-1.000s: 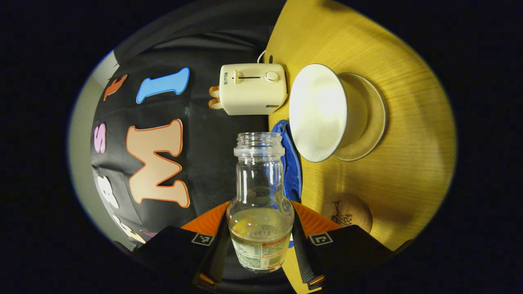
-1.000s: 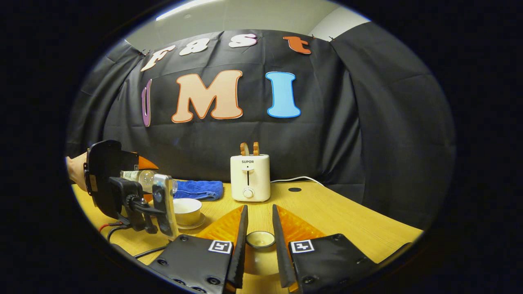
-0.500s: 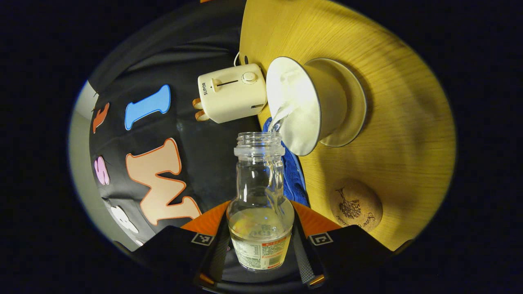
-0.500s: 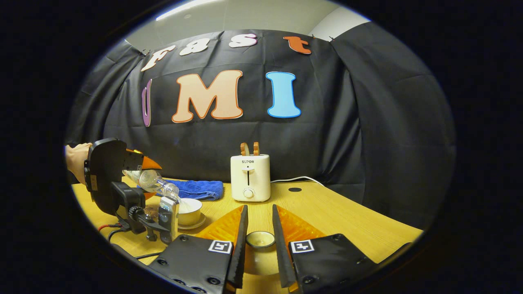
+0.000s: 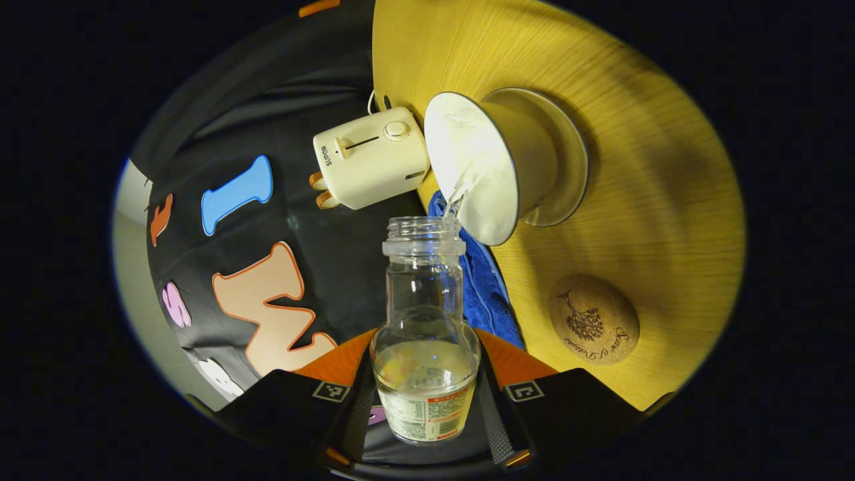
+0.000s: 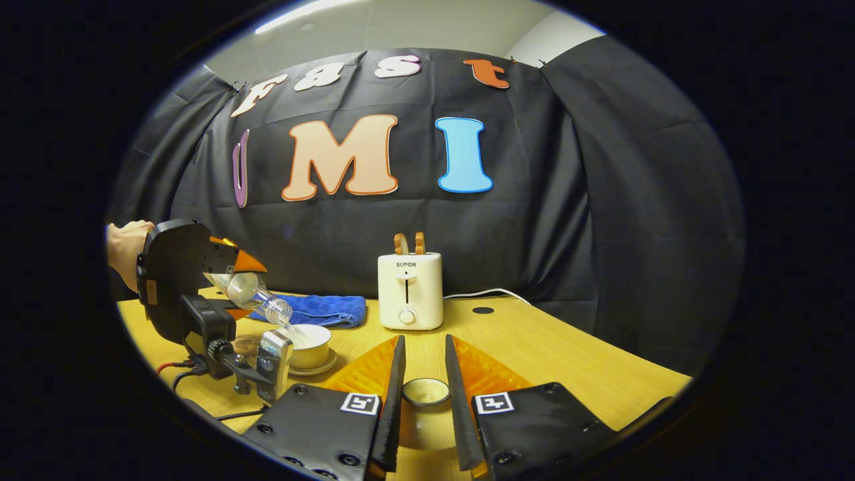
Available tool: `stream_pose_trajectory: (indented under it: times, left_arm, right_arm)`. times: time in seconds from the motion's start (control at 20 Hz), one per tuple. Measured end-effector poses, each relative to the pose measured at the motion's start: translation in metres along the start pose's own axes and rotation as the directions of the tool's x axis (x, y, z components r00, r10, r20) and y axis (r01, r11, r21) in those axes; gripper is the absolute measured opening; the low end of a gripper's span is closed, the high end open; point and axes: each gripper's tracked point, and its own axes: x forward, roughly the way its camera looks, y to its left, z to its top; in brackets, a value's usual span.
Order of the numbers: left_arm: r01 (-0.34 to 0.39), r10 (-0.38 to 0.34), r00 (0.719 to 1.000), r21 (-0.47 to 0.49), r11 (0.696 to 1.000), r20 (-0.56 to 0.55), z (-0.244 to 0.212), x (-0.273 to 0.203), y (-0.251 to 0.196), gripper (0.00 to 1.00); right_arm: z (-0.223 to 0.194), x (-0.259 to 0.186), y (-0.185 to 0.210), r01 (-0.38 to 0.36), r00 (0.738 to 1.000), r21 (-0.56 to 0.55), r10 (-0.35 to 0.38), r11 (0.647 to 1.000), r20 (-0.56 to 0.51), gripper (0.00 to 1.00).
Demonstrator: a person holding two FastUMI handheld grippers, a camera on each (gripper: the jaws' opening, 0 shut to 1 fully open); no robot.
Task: Open the teacup lid with one hand, grasp the water bottle and pour water into the teacup with the other hand; after pouring, place the water bottle on the coaster and then close the teacup lid.
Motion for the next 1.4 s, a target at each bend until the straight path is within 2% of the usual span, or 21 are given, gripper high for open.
stream_pose_trajectory:
  times: [0.45, 1.4]
  left_arm:
    - [-0.014, 0.014, 1.0, 0.105, 0.994, 0.0, 0.0, -0.005, 0.016, 0.69]
    - [-0.011, 0.011, 1.0, 0.14, 0.99, -0.003, 0.001, -0.005, 0.016, 0.69]
  right_arm:
    - [0.0, 0.001, 0.0, -0.002, 1.0, 0.0, 0.002, 1.0, 0.0, 0.38]
    - [0.0, 0.002, 0.0, -0.004, 1.0, 0.001, 0.004, 1.0, -0.001, 0.37]
